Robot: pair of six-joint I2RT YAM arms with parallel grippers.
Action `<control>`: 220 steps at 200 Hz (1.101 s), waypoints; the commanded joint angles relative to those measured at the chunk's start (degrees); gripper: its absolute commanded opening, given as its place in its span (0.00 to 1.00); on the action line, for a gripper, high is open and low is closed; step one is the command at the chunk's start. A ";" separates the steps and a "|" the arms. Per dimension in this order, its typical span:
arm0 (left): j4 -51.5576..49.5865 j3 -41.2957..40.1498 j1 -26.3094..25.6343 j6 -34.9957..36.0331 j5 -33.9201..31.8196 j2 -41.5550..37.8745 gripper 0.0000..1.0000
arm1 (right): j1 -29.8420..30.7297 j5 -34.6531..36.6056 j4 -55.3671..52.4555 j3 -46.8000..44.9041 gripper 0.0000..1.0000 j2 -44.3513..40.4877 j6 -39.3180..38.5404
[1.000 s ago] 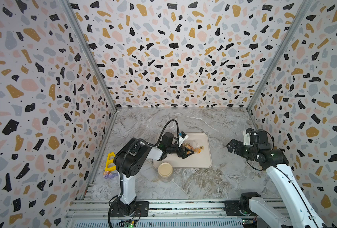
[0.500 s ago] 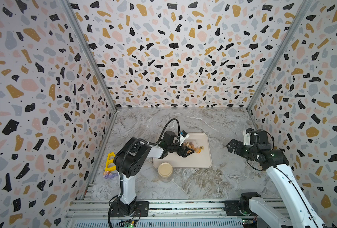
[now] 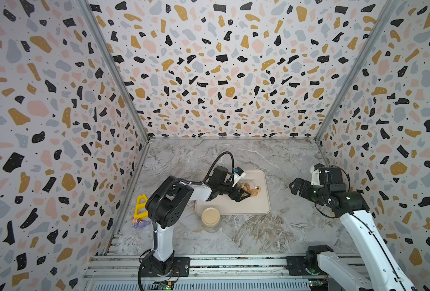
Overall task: Pour the cookies out of the jar
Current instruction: Pour the cookies in the jar onto the tray.
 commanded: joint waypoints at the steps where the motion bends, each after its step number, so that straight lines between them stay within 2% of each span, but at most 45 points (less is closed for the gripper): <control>1: -1.09 -0.02 -0.17 0.84 -0.44 -2.88 0.00 | -0.17 -0.40 -0.89 1.06 0.98 -1.11 -0.04; 25: -3.28 1.45 -0.26 0.64 -0.76 -2.94 0.00 | -0.15 -0.18 -1.14 1.11 0.98 -1.38 -0.12; 61: -15.15 9.04 -0.87 2.58 -1.91 -0.45 0.00 | -0.19 -0.14 -1.20 0.89 0.98 -1.56 0.01; 121: -22.05 11.91 -1.66 3.20 -5.74 0.06 0.00 | -0.20 -0.38 -1.06 0.89 0.98 -1.49 0.05; 144: -21.64 12.07 -1.83 2.41 -4.72 0.43 0.00 | -0.20 -0.22 -1.25 0.86 0.98 -1.86 0.05; 183: -26.76 15.68 -2.18 2.09 -4.87 1.33 0.00 | -0.16 -0.05 -1.53 0.67 0.98 -2.09 0.05; 220: -29.25 16.42 -2.96 2.55 -10.10 0.11 0.00 | -0.20 -0.03 -1.51 0.76 0.98 -2.11 0.05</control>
